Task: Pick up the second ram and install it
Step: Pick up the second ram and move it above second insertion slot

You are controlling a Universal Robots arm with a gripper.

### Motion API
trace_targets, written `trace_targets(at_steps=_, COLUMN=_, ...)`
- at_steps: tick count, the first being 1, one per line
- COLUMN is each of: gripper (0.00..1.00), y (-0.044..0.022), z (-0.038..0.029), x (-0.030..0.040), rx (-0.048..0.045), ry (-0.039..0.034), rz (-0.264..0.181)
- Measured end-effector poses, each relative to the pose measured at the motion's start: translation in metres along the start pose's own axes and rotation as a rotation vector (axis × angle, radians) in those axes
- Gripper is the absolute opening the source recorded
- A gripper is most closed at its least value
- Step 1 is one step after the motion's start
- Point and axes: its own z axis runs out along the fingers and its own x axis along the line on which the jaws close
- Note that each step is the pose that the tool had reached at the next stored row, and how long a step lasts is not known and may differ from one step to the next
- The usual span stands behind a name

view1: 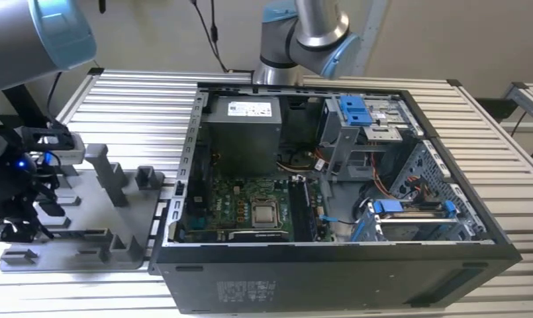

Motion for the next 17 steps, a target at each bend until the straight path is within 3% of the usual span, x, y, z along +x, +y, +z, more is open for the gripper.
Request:
trace_targets(at_steps=8, gripper=0.48, y=-0.0009, z=0.0130, x=0.0005, rx=-0.0004, ry=0.0001, rz=-0.004)
trace_targets(at_steps=17, gripper=0.48, y=-0.0010, z=0.0228, x=-0.0015, rx=-0.0005, ry=0.0002, rz=-0.004)
